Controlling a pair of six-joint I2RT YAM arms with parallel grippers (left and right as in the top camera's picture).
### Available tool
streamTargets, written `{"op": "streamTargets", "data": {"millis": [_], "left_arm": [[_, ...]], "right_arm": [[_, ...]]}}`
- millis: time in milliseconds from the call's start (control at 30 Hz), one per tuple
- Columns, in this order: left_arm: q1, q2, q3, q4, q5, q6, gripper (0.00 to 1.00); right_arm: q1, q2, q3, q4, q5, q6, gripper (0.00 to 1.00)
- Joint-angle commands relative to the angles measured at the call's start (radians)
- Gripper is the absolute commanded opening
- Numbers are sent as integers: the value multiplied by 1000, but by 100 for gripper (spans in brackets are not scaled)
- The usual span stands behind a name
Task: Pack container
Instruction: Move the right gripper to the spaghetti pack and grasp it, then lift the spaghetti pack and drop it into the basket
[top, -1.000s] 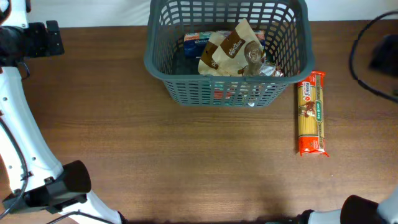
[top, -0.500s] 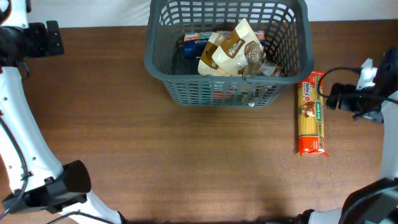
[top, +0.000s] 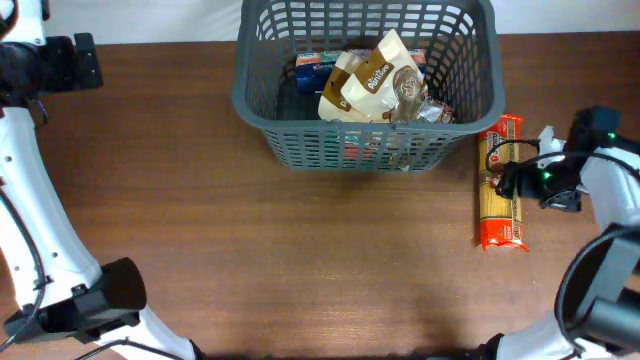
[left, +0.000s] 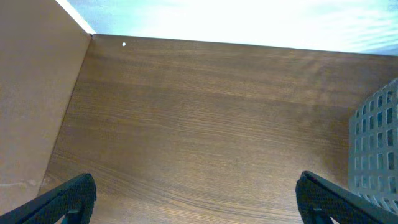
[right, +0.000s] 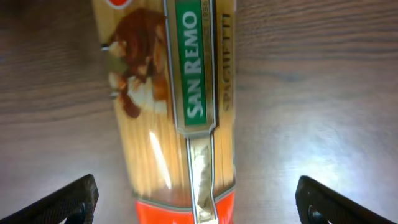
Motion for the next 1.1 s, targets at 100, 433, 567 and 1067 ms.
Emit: {"op": "streamTargets", "data": {"millis": [100,433,567,1067], "left_arm": [[6,3,0,1,-3,-13,99],[6,3,0,1,-3,-13,99],[6,3,0,1,-3,-13,99],[6,3,0,1,-3,-13,99]], "right_arm": [[23,77,-9,36,-41,-11,96],[84,173,-9,101,-42,0,94],[85,212,-9,114,-27,10,84],[-12,214,15,82,-190,94,24]]}}
